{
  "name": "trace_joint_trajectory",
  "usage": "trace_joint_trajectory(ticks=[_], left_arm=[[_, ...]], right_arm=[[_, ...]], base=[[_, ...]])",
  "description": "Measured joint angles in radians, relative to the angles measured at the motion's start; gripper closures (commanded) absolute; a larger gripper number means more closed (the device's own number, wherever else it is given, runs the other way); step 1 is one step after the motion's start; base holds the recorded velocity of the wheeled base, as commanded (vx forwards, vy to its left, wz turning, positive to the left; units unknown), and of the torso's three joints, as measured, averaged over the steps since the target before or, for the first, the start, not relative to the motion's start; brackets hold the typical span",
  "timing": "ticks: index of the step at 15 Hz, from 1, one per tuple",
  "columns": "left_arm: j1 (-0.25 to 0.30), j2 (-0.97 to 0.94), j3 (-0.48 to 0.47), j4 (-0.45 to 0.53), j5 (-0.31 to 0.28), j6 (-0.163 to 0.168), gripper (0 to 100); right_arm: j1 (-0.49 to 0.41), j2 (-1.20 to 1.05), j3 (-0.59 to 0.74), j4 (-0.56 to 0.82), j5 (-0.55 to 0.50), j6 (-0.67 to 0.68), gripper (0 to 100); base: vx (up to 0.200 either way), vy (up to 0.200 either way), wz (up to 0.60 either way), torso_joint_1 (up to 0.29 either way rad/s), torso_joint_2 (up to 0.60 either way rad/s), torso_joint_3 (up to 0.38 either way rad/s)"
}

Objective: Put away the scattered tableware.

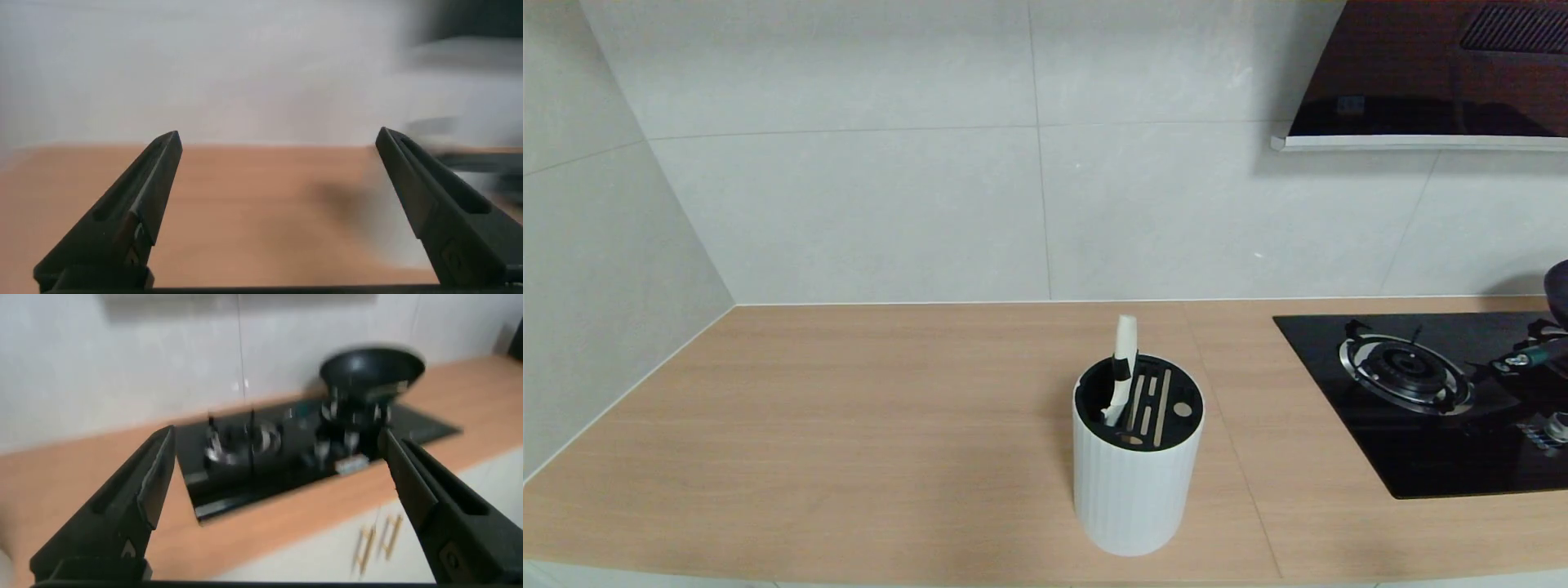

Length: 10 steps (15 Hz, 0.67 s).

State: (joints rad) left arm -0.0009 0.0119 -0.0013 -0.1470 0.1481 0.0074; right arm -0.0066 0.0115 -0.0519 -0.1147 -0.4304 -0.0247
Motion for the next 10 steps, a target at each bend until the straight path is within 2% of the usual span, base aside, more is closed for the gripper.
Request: trace_joint_trajectory(ticks=[1,2,4,7,10], left_arm=[[0.002,-0.006,0.001,0.104,0.011,0.005,0],[0.004,-0.009,0.001,0.126,0.001,-0.007,0],[0.005,-0.012,0.001,0.14,-0.097,-0.015,0],[0.005,-0.014,0.001,0.142,-0.103,-0.015,0],[0.005,-0.014,0.001,0.142,-0.103,-0.016,0]], right_arm=[[0.0,-0.004,0.026,0.031,0.043,0.064,0],[0.0,-0.007,0.038,0.059,0.085,0.09,0],[0.0,-0.01,0.045,0.08,0.187,0.099,0],[0.001,-0.011,0.046,0.108,0.347,0.073,0],[0.003,-0.011,0.047,0.118,0.413,0.024,0]], base=[[0.0,0.0,0.0,0.0,0.0,0.0],[0.0,0.0,0.0,0.0,0.0,0.0],[0.0,0.0,0.0,0.0,0.0,0.0],[0.0,0.0,0.0,0.0,0.0,0.0],[0.0,0.0,0.0,0.0,0.0,0.0]])
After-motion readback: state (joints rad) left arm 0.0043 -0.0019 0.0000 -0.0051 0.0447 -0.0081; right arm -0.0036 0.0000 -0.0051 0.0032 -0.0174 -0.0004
